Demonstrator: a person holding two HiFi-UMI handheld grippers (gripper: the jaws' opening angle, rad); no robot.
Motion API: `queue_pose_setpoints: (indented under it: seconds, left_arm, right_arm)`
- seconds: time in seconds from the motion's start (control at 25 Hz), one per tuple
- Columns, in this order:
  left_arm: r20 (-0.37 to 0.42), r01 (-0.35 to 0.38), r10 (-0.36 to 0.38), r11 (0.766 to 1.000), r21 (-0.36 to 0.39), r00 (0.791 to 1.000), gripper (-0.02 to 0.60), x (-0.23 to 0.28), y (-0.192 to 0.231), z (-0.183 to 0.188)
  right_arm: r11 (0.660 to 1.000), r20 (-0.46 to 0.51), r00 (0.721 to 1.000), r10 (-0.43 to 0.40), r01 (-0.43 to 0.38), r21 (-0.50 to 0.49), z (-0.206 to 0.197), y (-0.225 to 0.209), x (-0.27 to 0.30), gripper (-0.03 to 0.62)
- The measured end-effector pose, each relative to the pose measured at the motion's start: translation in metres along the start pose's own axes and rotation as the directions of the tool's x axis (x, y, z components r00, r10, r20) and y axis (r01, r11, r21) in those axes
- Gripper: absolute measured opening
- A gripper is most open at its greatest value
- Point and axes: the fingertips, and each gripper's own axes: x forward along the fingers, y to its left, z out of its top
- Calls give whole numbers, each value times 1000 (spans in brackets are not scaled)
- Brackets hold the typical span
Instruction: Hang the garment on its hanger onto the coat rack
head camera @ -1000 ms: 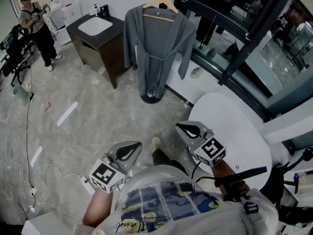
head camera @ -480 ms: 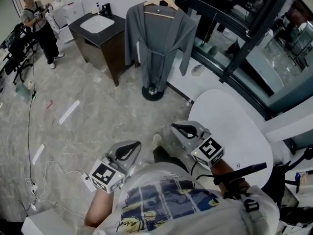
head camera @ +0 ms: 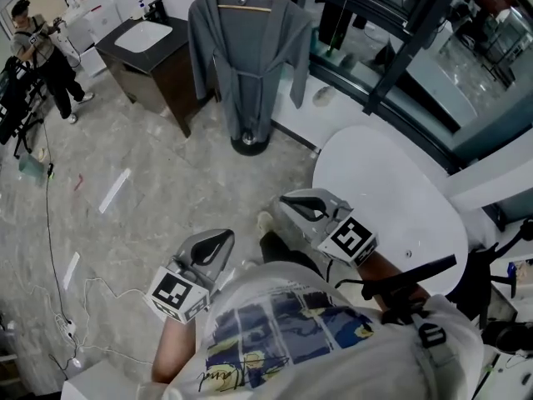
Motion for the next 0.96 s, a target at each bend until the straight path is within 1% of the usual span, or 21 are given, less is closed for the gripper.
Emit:
queue_pose_setpoints:
  seconds: [0.2,0.4,0.76,0.96]
  left_arm:
    - [-6,9,-9,1000,5,1000,3,6,0,6]
    - [-27,27,-27,1000,-2,999,3,10,-4,3]
    - [-33,51,-51,999,-8,998,3,25,0,5]
    - [-32,47,-47,999,-6,998,3,34,6,7]
  right_arm:
    - [1000,-16,1000,-2,2,-13,-3,-3,0,2]
    - [1000,-8,1000,-11,11,6,-13,-2,0,2]
    - [1000,-51,999,-10,10,1,-14,-11,0,1]
    - [1000,-29,1000,4,-4,-1,-24,-20,6,1]
